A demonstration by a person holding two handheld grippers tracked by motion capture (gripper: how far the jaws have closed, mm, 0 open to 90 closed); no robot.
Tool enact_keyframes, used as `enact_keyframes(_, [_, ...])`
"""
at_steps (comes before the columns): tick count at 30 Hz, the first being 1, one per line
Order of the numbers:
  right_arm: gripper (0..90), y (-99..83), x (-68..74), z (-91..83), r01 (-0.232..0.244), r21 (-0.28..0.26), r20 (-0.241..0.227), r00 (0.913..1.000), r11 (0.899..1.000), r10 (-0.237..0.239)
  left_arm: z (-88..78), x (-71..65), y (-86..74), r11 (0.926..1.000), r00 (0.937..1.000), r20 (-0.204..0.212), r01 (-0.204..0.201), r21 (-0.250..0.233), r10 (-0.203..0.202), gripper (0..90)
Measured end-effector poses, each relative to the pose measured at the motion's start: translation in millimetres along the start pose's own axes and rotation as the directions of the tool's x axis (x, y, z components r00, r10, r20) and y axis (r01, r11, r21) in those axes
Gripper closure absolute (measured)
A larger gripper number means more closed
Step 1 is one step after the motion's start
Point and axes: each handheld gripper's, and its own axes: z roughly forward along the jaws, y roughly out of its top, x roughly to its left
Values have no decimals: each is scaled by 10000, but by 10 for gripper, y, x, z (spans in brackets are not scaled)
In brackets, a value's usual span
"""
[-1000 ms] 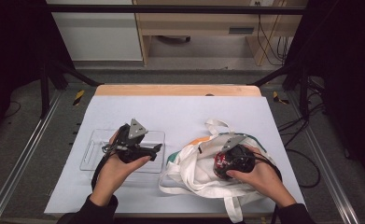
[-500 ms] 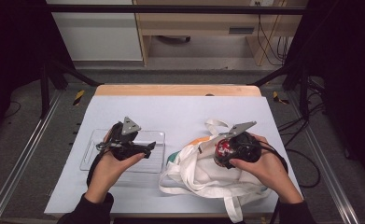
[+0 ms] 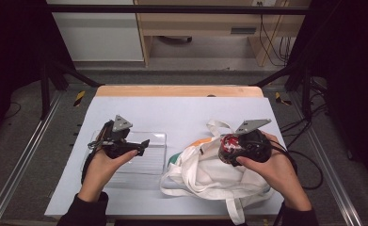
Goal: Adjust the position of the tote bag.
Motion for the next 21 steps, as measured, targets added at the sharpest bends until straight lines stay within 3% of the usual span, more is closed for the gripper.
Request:
enact_keyframes(7, [243, 26, 17, -37, -143, -293, -129, 9998, 9995, 140, -25, 90, -25, 9999, 9998, -156, 140, 7, -139, 74])
enact_keyframes(17, [244, 115, 88, -48, 76, -423, -12, 10000, 9991, -76, -46, 211, -66, 9992, 9986, -346, 388, 21, -387, 67])
enact_keyframes(21, [244, 228, 155, -93, 240, -531, 7, 9997, 9983, -240, -73, 251, -71, 9989, 9983, -353, 457, -31, -458, 67])
